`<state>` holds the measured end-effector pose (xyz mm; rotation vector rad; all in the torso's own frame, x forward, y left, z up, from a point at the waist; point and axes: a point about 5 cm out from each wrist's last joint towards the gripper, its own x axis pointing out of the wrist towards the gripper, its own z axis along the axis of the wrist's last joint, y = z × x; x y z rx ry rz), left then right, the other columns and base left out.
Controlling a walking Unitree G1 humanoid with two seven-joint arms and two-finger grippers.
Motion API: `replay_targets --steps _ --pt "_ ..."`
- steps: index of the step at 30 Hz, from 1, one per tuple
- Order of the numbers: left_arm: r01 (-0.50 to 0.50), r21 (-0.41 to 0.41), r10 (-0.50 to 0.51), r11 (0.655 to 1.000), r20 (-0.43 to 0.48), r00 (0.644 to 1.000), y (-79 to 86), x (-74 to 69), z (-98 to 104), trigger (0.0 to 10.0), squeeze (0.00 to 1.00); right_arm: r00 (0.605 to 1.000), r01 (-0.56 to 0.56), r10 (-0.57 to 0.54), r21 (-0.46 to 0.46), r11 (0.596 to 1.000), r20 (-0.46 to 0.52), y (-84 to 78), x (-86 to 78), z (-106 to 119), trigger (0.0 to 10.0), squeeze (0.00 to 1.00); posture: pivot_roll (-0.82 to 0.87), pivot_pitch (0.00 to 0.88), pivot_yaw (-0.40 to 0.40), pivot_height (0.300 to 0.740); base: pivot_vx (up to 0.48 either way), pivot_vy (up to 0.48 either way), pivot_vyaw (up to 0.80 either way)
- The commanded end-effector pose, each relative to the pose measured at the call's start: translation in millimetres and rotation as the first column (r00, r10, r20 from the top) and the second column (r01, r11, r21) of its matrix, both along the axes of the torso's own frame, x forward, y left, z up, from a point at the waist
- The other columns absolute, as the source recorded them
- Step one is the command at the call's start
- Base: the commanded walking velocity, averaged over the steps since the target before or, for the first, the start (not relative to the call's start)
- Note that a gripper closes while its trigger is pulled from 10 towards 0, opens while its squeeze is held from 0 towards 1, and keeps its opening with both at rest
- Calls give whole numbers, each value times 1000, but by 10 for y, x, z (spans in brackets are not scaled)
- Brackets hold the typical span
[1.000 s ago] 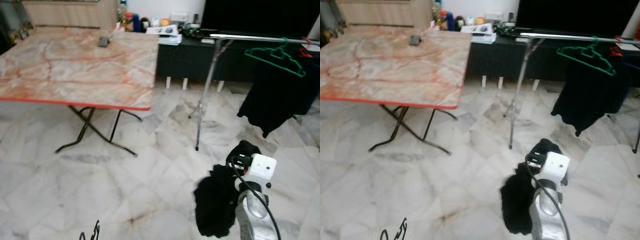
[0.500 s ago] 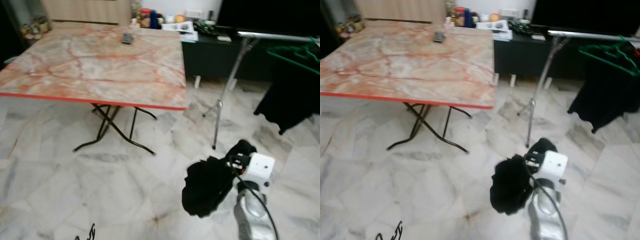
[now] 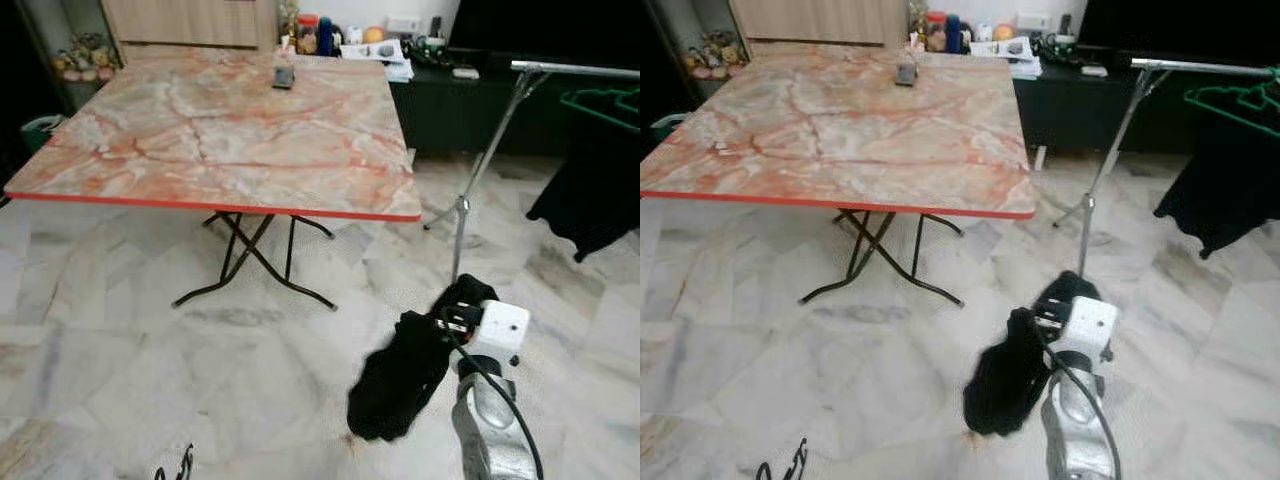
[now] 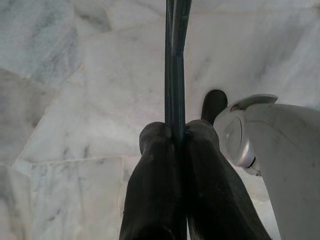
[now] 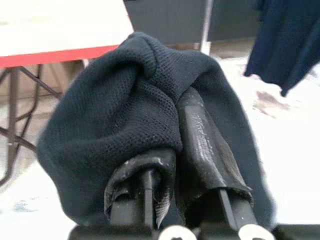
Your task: Hang hanger
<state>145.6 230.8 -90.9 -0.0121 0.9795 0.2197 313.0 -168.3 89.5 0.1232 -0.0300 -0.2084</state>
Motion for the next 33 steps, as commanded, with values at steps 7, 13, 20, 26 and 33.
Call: replay_targets --steps 7,13,20,26,33 --pt "-24 -5 23 1000 -51 998 149 -248 -46 10000 0 999 26 -26 -10 1000 27 -97 -14 32 10000 0 65 116 -30 740 0 0 0" --pt "-33 -5 32 999 -46 998 261 -305 -26 10000 0 999 9 -8 -29 1000 38 -98 -3 58 10000 0 63 120 -32 740 0 0 0" --pt "-20 -27 19 999 -25 1000 86 -159 -33 10000 0 996 -40 47 -91 995 77 -46 3 127 10000 0 63 122 -34 740 0 0 457" --pt "-11 -48 10 999 -20 1000 -117 -64 -52 10000 0 997 -33 38 -76 997 71 -45 10 117 10000 0 64 125 -39 740 0 0 507" --pt "-7 -63 6 998 -21 1000 -271 0 -61 10000 0 997 -31 37 -79 996 68 -55 13 106 10000 0 62 127 -43 740 0 0 0"
